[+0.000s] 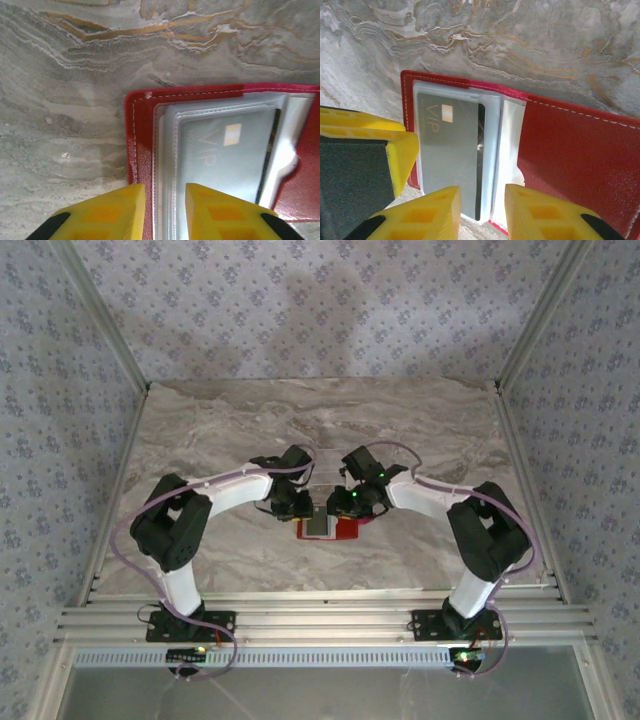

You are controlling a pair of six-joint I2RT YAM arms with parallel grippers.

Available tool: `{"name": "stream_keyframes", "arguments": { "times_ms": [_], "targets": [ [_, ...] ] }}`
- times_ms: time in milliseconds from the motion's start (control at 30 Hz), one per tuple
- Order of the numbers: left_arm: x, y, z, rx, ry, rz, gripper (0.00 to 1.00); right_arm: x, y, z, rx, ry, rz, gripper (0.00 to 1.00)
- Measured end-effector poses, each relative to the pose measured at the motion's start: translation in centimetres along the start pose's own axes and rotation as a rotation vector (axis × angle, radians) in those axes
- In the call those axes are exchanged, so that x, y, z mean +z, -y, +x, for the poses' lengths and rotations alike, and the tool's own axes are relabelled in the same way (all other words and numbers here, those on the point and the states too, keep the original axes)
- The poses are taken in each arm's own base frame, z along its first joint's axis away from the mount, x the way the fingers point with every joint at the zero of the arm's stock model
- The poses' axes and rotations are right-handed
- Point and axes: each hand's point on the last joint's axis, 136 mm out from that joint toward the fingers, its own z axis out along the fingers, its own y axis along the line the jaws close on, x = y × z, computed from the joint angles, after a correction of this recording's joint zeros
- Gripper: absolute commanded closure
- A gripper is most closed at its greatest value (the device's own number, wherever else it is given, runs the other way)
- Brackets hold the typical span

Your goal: Take the credit cards out of the card holder

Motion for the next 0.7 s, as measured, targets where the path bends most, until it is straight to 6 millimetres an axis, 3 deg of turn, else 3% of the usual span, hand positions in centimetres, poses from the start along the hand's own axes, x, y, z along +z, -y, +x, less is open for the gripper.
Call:
{"name": "stream_keyframes", "arguments": {
  "times_ms": [400, 700],
  "targets": [
    [0.3, -0.1, -0.1, -0.003, -0.003, -0.001, 0.75, 2.2, 0.5, 0.1, 0.006, -0.04, 0.034, 0.72],
    [0.3, -0.1, -0.1, -0.003, -0.003, 0.002, 0.76, 2.8, 0.4, -0.1, 0.0, -0.035, 0.065, 0.73]
  ]
}}
